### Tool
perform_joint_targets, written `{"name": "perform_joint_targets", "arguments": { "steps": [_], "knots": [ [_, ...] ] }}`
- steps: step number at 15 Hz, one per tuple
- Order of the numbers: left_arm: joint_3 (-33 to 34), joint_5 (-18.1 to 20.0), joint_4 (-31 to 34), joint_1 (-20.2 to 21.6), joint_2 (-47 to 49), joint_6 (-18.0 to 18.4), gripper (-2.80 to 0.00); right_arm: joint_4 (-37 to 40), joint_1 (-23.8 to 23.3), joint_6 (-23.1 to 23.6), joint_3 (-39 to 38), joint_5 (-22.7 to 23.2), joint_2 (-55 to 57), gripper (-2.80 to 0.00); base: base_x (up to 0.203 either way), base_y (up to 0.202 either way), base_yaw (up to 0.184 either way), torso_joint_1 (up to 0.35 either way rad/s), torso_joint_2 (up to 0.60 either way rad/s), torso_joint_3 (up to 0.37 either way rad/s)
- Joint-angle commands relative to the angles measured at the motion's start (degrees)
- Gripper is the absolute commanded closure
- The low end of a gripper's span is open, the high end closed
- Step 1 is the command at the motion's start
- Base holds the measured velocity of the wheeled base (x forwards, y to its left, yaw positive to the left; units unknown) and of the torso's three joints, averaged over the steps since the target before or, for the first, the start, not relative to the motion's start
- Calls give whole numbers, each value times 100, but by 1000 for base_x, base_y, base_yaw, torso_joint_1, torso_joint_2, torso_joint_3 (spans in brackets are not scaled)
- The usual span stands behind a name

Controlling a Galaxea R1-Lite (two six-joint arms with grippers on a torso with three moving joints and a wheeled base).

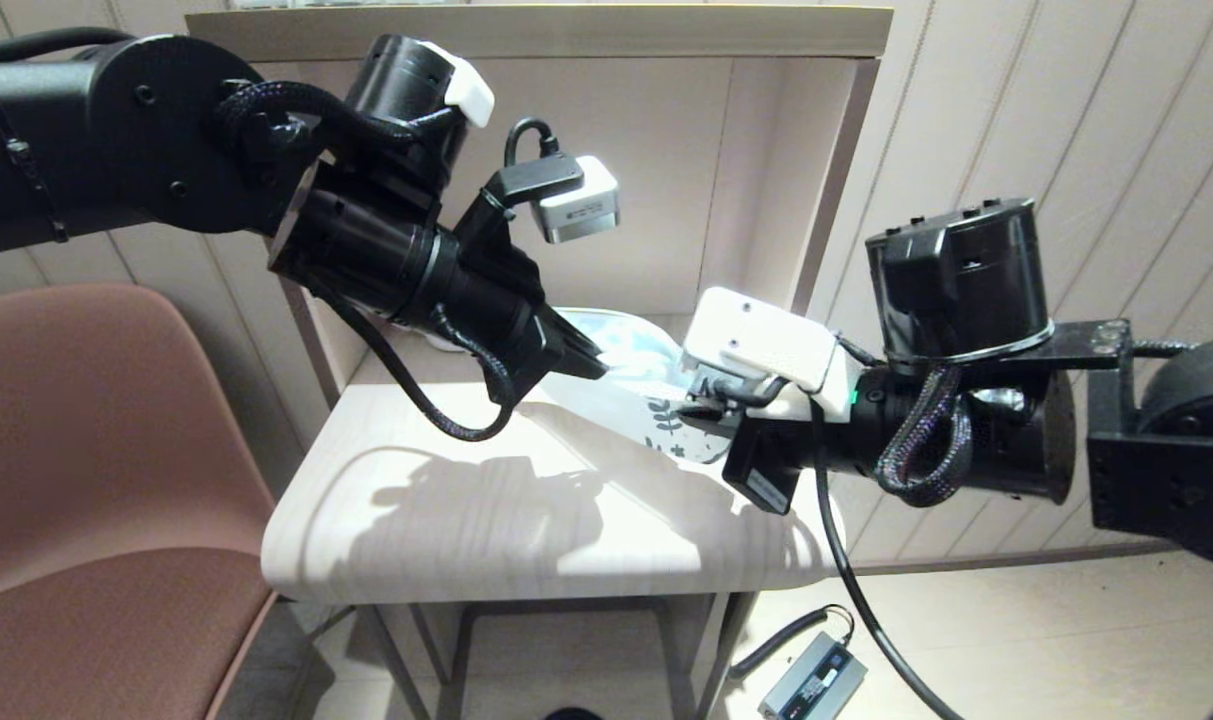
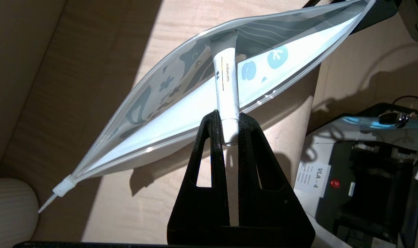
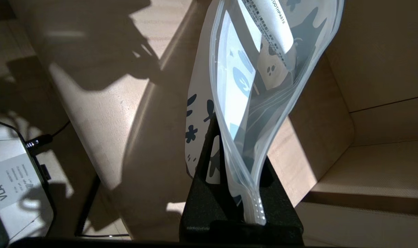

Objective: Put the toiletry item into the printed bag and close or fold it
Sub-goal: Place the toothpaste in the storage bag

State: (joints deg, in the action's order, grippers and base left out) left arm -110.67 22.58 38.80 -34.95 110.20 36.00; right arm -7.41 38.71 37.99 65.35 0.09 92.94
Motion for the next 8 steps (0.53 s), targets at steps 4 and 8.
{"name": "perform_joint_targets", "arguments": {
  "steps": [4, 8],
  "knots": [
    [1, 10, 40, 6, -87, 21, 0, 12, 85, 200, 4, -88, -58, 0, 0, 0, 0, 0, 0, 0],
    [7, 10, 66, 6, -87, 21, 0, 55, 179, 226, 3, -74, -101, 0, 0, 0, 0, 0, 0, 0]
  ]
}}
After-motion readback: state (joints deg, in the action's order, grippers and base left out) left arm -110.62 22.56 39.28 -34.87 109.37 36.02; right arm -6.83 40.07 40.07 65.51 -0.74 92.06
